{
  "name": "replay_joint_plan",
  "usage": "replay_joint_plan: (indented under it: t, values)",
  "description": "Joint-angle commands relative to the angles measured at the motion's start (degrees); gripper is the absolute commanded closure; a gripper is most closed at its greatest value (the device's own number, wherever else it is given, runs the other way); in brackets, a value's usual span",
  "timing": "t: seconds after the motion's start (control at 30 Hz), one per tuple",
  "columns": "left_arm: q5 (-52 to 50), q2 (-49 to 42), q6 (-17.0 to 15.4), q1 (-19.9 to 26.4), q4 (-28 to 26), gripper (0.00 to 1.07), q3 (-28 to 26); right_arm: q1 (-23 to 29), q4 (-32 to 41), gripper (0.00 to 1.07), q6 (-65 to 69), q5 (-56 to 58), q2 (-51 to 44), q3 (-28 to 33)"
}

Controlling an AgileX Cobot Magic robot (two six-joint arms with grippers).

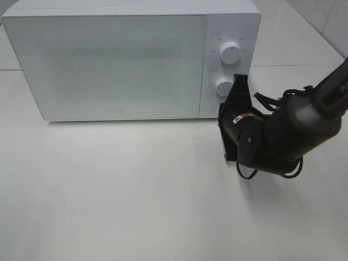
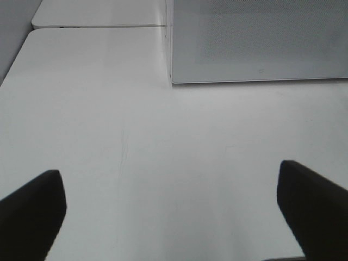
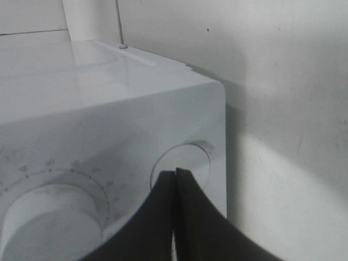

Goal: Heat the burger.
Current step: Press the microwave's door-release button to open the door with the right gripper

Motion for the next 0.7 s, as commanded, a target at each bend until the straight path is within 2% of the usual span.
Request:
replay_joint_plan:
  t: [0.03, 0.7]
  values:
    - [0.1, -1.0, -0.5, 0.2, -0.5, 0.09, 0.2, -0.9, -1.0, 1.07, -1.0, 0.6, 0.0, -0.7]
    - [0.1, -1.0, -0.5, 0.2, -0.5, 0.09, 0.2, -1.1, -2.8, 1.07, 0.1, 1.4, 1.1, -2.3]
